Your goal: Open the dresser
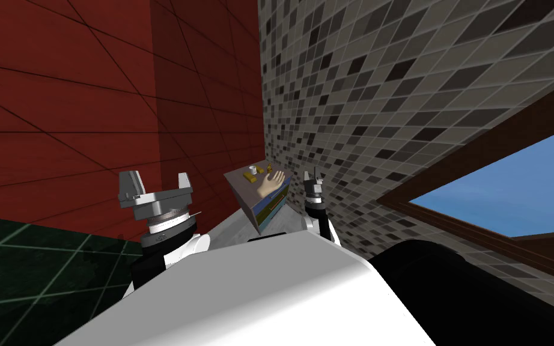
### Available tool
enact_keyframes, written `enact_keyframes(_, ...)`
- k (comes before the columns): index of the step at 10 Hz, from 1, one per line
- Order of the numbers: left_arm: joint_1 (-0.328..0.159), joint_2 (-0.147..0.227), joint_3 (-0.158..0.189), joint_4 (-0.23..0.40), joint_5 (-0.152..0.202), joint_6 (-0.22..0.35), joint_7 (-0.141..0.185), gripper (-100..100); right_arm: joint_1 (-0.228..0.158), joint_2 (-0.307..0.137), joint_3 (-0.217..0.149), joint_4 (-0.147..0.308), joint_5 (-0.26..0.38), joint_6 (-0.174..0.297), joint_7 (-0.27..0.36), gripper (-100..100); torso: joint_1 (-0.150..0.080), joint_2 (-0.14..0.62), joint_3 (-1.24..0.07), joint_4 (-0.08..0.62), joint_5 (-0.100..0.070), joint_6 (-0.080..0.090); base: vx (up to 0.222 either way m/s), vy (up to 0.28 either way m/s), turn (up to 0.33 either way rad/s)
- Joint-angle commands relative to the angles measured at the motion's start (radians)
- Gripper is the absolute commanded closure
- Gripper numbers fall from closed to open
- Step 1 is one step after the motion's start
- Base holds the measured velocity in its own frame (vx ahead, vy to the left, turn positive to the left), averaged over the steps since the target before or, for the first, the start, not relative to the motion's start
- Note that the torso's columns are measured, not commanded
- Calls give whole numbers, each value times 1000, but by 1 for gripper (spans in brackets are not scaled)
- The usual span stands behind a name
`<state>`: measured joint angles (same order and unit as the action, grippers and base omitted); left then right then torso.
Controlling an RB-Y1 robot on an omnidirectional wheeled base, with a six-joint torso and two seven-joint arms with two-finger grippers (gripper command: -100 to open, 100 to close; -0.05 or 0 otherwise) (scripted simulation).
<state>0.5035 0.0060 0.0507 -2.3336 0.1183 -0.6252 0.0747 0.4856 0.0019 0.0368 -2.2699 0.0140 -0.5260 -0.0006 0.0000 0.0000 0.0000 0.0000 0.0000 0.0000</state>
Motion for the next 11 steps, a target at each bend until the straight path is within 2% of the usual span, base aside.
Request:
enact_keyframes(1, 0, 0, 0, 0, 0, 0, 0, 0, 0, 0, 0, 0, 0, 0, 0, 0, 0, 40, -82, 41, 0, 0, 0, 0, 0)
enact_keyframes(9, 0, 0, 0, 0, 0, 0, 0, 0, 0, 0, 0, 0, 0, 0, 0, 0, 0, 618, -1234, 617, 0, 0, 0, 0, 0)
enact_keyframes(10, 0, 0, 0, 0, 0, 0, 0, 0, -1, -44, 1, 28, -21, -26, -43, -100, 0, 691, -1382, 691, 0, 0, 23, -4, 179)
enact_keyframes(11, 0, 0, 0, 0, 0, 0, 0, 0, -1, -63, 2, 46, -34, -44, -69, -100, 0, 724, -1451, 724, 0, -1, 37, -10, 241)
